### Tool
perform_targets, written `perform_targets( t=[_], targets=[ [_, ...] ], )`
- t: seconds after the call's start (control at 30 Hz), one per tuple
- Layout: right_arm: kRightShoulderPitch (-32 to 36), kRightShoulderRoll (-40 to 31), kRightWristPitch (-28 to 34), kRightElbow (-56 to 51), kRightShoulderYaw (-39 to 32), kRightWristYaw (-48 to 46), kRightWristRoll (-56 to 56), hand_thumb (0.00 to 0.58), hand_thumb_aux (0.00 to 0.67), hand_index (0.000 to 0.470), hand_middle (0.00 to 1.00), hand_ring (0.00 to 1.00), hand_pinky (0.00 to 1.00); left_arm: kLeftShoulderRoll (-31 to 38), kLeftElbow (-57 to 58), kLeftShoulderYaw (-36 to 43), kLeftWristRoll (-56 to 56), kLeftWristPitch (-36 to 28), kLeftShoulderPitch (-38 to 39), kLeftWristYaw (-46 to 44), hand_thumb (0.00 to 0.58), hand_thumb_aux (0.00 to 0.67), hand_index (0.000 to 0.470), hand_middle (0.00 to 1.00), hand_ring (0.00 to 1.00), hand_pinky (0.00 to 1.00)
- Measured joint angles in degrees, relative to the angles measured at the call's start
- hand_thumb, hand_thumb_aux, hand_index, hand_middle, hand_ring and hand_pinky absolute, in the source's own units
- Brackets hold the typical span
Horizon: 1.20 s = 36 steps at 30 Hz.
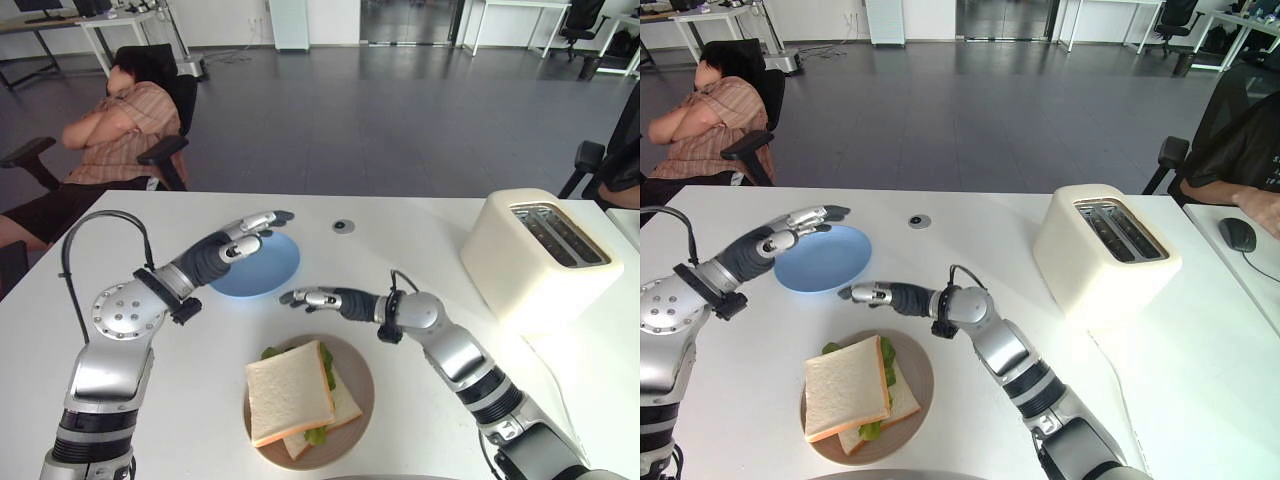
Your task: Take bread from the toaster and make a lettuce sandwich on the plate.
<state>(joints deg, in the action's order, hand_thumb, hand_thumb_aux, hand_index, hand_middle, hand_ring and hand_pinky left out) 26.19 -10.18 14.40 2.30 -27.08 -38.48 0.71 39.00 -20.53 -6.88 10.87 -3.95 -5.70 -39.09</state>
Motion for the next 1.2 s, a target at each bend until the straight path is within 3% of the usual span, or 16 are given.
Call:
perform_targets(
  t=[0.1,0.13,0.17,0.2,0.37,0.53,0.67,0.87,1.2],
  targets=[
    [0.7,-1.5,3.8,3.9,5.8,-0.4,-3.2,0.0,0.0,0.0,0.0,0.0,0.0,0.7,-2.1,2.0,5.2,-1.2,3.9,-6.5,0.0,0.0,0.0,0.0,0.0,0.0],
    [0.4,-3.1,5.7,5.7,6.6,-1.6,-4.1,0.128,0.079,0.055,0.97,0.97,0.97,1.2,-2.9,2.7,7.4,-1.7,5.4,-9.0,0.0,0.0,0.0,1.0,1.0,1.0],
    [-0.6,-5.0,7.1,7.2,7.2,-2.9,-4.6,0.476,0.386,0.271,1.0,1.0,1.0,2.3,-3.6,3.8,8.6,-2.5,6.8,-11.4,0.23,0.15,0.105,1.0,1.0,1.0],
    [-2.2,-7.6,8.2,9.7,7.1,-5.2,-5.3,0.58,0.67,0.47,1.0,1.0,1.0,4.1,-3.7,5.4,9.8,-4.5,9.2,-15.1,0.58,0.67,0.47,1.0,1.0,1.0],
    [-11.8,-20.6,10.3,18.4,3.9,-17.0,-7.1,0.58,0.67,0.47,1.0,1.0,1.0,11.4,-1.4,6.7,9.9,-7.4,14.8,-23.3,0.58,0.67,0.47,1.0,1.0,1.0],
    [-17.0,-32.7,12.4,25.9,6.8,-28.2,-14.2,0.58,0.67,0.47,1.0,1.0,1.0,16.4,-0.6,-3.2,13.8,-8.3,16.6,-27.9,0.58,0.67,0.47,1.0,1.0,1.0],
    [-21.0,-37.9,13.2,28.4,6.2,-32.9,-16.4,0.58,0.67,0.47,1.0,1.0,1.0,18.9,0.3,-10.2,18.4,-10.0,17.8,-32.2,0.58,0.67,0.47,1.0,1.0,1.0],
    [-24.7,-40.5,12.4,28.8,1.6,-34.4,-14.8,0.58,0.67,0.47,1.0,1.0,1.0,24.9,-1.4,-3.5,11.9,-10.5,25.8,-39.0,0.58,0.67,0.47,1.0,1.0,1.0],
    [-25.7,-37.8,12.3,25.9,-5.2,-31.4,-10.3,0.58,0.67,0.47,1.0,1.0,1.0,26.0,-0.4,7.2,2.7,-8.5,26.1,-39.3,0.58,0.67,0.47,1.0,1.0,1.0]
  ],
)
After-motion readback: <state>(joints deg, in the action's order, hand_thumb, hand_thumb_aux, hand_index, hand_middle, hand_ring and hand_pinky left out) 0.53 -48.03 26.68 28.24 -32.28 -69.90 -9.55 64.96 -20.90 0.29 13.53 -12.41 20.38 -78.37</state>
